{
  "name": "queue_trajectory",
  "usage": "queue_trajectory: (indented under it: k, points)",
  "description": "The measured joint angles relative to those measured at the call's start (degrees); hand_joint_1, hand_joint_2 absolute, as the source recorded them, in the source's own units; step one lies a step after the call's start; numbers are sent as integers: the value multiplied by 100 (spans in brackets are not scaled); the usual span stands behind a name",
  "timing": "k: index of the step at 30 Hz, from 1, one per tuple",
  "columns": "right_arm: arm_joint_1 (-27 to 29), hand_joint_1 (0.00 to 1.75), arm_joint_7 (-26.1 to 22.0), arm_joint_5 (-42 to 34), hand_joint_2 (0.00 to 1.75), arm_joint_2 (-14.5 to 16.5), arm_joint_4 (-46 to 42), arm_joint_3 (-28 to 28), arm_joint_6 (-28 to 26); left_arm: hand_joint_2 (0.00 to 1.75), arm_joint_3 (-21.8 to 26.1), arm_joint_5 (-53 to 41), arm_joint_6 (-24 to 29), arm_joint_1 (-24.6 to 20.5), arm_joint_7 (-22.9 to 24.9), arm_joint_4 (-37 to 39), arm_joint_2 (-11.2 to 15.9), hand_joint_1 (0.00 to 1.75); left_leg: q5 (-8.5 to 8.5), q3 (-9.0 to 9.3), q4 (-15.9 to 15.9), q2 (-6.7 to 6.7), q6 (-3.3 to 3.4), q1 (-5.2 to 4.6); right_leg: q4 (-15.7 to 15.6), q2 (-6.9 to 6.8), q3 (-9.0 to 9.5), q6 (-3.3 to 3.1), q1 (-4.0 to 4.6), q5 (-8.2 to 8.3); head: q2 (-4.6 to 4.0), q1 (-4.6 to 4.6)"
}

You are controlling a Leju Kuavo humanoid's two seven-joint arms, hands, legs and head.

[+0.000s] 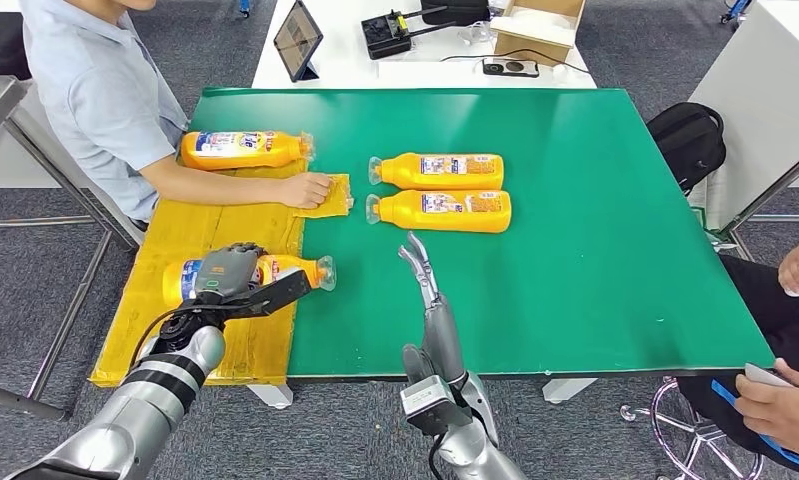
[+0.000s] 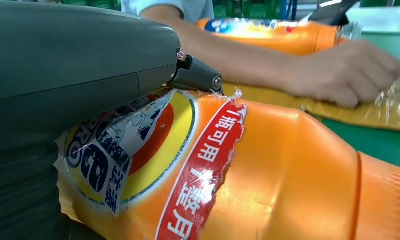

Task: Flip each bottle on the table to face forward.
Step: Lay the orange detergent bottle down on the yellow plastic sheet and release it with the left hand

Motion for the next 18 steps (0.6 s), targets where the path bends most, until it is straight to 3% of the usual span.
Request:
queue_trajectory:
  k: [1,3,9,18]
  points:
    - [0,0,0,-19,0,0,9,-1,17,175,1,43,-39,-12,-18,35,-1,18,0,0,0,0,0,0,0,0,0,0,0,0,0,-1]
    - [0,0,0,-105,0,3,30,-5,124,175,20,232,-220,-42,-74,82,-4,1,0,0,0,-1,0,0,0,-1,1,0,0,0,0,-1]
    - [-2,0,0,-254,0,34,131,-43,383,175,244,967,-901,-99,-362,177,-62,0,0,0,0,-1,0,0,0,-1,4,0,0,0,0,-1]
    - [-28,0,0,-298,0,31,233,-63,271,175,630,2316,-1974,-132,-1040,97,-91,0,0,11,0,-3,0,0,0,-2,19,0,0,0,0,0]
